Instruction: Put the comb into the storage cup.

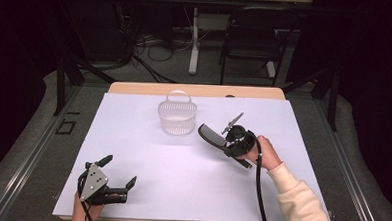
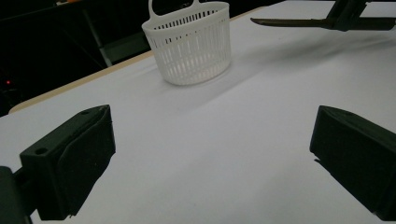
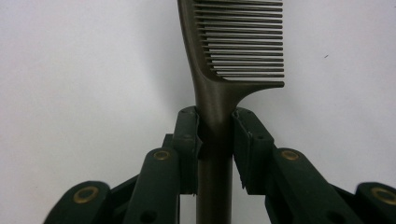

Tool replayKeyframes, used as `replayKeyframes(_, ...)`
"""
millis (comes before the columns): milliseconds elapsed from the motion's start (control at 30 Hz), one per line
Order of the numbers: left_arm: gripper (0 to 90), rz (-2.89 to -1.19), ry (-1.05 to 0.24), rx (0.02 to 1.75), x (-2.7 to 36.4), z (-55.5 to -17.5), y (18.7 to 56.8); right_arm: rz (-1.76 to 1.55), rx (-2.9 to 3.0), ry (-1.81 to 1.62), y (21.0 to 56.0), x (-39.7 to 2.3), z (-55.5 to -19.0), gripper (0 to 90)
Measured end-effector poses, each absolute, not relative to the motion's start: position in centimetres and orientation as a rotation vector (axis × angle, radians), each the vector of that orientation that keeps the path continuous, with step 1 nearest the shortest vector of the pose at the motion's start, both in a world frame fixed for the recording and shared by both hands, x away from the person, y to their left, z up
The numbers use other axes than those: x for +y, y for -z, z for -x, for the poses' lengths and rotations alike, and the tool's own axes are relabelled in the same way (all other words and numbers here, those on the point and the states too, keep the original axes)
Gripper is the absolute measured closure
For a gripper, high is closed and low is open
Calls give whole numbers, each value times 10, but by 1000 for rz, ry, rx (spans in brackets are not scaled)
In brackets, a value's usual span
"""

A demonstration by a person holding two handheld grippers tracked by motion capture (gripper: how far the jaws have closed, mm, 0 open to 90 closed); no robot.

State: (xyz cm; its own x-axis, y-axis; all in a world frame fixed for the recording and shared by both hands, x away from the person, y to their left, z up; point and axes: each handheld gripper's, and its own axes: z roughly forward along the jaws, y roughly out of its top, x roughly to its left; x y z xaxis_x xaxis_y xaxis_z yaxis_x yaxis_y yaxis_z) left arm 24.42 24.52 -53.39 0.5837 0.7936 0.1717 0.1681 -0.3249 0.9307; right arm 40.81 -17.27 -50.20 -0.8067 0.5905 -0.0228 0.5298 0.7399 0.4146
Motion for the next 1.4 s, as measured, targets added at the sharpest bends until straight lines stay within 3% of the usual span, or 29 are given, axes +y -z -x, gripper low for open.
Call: replayKeyframes(1400, 3, -1825, -777, 785, 243, -245, 535, -894, 2608, -872, 487, -188, -398, 723)
